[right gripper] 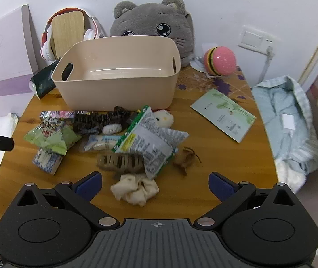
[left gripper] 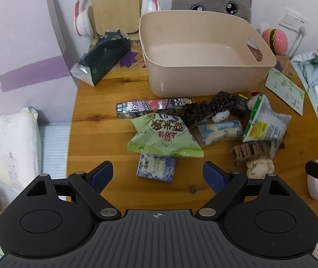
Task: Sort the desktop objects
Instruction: 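Grasp the green snack bag with the left gripper while the right grasps the white snack bag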
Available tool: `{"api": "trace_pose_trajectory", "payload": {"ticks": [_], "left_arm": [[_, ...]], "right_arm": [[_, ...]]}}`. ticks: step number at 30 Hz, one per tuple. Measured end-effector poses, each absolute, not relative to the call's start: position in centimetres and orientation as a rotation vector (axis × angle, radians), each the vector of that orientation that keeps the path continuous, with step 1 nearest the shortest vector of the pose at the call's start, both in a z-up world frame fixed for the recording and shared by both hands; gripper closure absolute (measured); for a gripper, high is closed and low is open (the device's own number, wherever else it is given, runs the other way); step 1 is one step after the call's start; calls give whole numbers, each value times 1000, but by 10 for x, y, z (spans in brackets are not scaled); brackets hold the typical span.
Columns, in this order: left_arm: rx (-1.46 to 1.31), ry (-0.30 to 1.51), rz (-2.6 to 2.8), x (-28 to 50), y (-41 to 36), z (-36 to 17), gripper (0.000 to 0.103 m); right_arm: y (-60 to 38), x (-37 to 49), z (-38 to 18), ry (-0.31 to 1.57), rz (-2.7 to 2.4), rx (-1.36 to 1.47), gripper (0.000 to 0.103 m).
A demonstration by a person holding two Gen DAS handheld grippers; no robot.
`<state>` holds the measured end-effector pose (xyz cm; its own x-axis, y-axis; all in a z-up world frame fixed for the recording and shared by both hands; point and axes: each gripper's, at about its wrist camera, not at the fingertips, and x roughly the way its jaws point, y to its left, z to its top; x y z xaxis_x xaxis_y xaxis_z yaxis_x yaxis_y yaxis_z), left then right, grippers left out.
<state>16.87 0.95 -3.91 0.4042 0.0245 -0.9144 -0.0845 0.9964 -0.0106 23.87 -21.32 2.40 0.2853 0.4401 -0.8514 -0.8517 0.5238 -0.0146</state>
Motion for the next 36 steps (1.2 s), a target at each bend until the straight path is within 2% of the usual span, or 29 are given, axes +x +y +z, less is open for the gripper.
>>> {"api": "trace_pose_trajectory", "payload": {"ticks": [6,26,36], "left_arm": [[-121,1196,64,203,18,-63,14],[-150,1362,36,280,27,-137,14],[-131,1396,65,287,22,-165,14]], "right_arm": [[-187,264,10,899,955,-556,0],[-125,322,-59,1183,844,-365,0],[-110,329,-87,1286,822,-302,14]]}}
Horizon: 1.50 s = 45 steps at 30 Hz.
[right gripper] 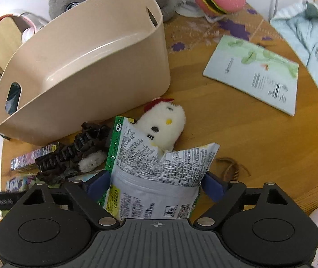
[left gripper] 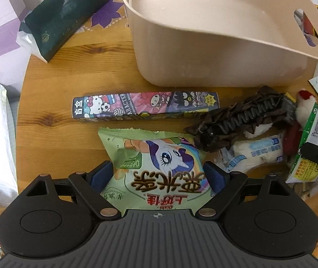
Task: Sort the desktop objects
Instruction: 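Grasp the green snack bag with the left gripper while the right grasps the white snack bag, then lift both bags over the beige basket and open both grippers to drop them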
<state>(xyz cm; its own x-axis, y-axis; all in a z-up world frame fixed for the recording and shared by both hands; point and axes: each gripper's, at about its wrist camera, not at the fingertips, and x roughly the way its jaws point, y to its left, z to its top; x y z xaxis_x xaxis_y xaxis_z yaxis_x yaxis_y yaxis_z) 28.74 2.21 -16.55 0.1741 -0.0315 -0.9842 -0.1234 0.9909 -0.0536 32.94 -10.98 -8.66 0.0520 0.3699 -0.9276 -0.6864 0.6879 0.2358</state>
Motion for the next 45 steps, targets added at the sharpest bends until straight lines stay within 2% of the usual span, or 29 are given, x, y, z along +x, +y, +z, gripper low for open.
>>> {"api": "trace_pose_trajectory", "payload": {"ticks": [3,4,6,8,10,19,32,39,45], "left_arm": [[-123,1392,73,286,21,-168,17],[-124,1388,74,286,21,-168,17],[-126,1383,73,284,22,-167,22],[-129,1393,92,283,22,-165,28],[-144,1395,102,282,22,-162,30],[-207,1364,109,271,38,-143,34],[-279,1142,81,276,65,-45,34],[-263,1014,68,310,61,-8,34],[-198,985,64,351,32,-10,34]], "right_arm": [[-110,332,-91,1301,837,-278,21],[-111,331,-91,1303,844,-269,28],[-112,331,-91,1302,849,-253,33],[-114,330,-91,1299,851,-247,36],[-116,329,-89,1292,853,-245,39],[-135,325,-69,1249,906,-224,41],[-124,333,18,1011,1023,-143,41],[-88,341,42,933,1074,-142,41],[-55,347,41,889,1091,-167,41]]}}
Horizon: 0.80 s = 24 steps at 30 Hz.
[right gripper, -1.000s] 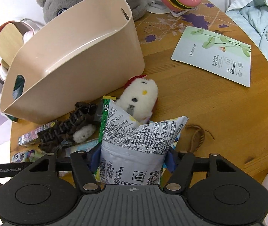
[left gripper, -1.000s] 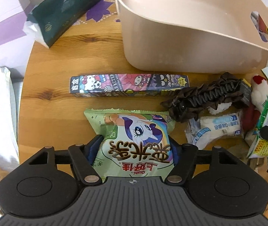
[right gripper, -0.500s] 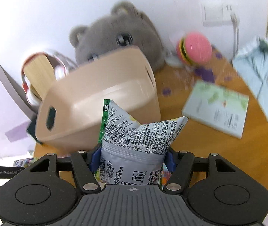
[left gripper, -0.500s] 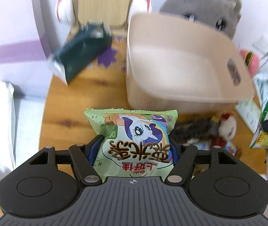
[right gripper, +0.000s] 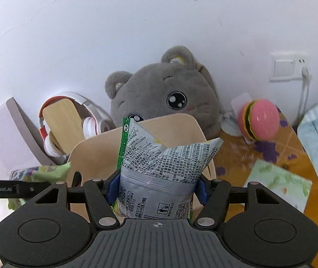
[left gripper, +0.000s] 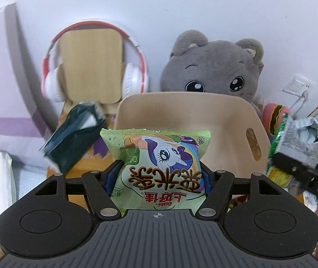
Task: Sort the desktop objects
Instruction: 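Lift both bags over the beige basket and open both grippers to drop them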
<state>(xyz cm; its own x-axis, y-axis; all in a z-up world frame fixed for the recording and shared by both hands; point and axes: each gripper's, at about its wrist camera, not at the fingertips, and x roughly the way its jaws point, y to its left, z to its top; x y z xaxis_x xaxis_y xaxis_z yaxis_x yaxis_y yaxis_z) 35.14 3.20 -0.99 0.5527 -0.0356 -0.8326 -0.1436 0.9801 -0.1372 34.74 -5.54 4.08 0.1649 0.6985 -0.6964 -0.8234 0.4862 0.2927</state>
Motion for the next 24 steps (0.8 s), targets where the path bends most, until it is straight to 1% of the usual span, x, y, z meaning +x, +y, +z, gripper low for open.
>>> {"api": "trace_pose_trajectory", "payload": {"ticks": [5,13,19,24], "left_arm": [[-159,1010,85,380,20,-33,34],[-86,1112,97,408,19,-78,33],[-50,1156,108,414,17,-97,33],[-12,1160,98,417,8,-98,33]], "right_arm": [[-29,352,23,889,1080,-227,41],[8,356,-13,948,1056,-340,41],[23,353,-30,963,1041,-399,41],[33,347,-38,954,1037,-455,42]]}}
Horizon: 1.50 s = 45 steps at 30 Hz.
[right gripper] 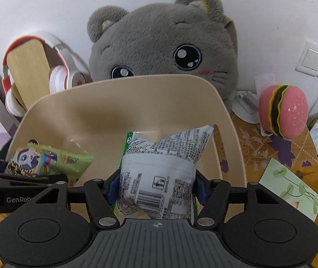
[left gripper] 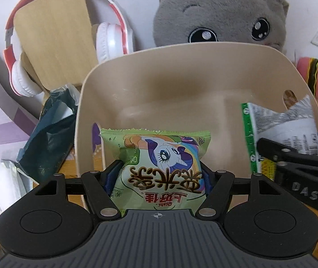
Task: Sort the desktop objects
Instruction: 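Lift both bags over the beige basket and open both grippers to drop them, then grasp the pink candy stick with the left gripper while the right grasps the white plush doll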
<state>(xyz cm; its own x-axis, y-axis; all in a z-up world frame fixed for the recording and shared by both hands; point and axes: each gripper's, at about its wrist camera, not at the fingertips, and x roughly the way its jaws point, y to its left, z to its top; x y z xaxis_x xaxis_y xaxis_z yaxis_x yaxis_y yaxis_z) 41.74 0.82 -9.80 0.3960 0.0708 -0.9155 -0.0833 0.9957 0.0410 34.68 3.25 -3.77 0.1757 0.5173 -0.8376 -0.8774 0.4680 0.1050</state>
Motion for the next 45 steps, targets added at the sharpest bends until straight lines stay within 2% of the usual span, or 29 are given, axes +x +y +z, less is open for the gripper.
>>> {"api": "trace_pose_trajectory", "payload": {"ticks": [5,7,14,16,19,31,45], "left_arm": [[14,1148,107,416,5,-98,29],[9,1148,102,415,8,-97,25],[14,1105,75,402,14,-83,17],[40,1087,60,396,14,-77,16],[59,1069,41,386,12,-70,16],[26,1052,-29,336,23,-53,16],[144,1110,-174,308,67,-95,16]], "right_arm": [[37,342,-42,943,1049,-485,40],[35,344,-41,967,1062,-469,30],[18,349,-33,938,1060,-444,21],[10,349,-27,927,1069,-427,13],[2,348,-17,892,1100,-413,8],[-51,344,19,802,1136,-423,0],[-90,347,-28,900,1030,-500,0]]}}
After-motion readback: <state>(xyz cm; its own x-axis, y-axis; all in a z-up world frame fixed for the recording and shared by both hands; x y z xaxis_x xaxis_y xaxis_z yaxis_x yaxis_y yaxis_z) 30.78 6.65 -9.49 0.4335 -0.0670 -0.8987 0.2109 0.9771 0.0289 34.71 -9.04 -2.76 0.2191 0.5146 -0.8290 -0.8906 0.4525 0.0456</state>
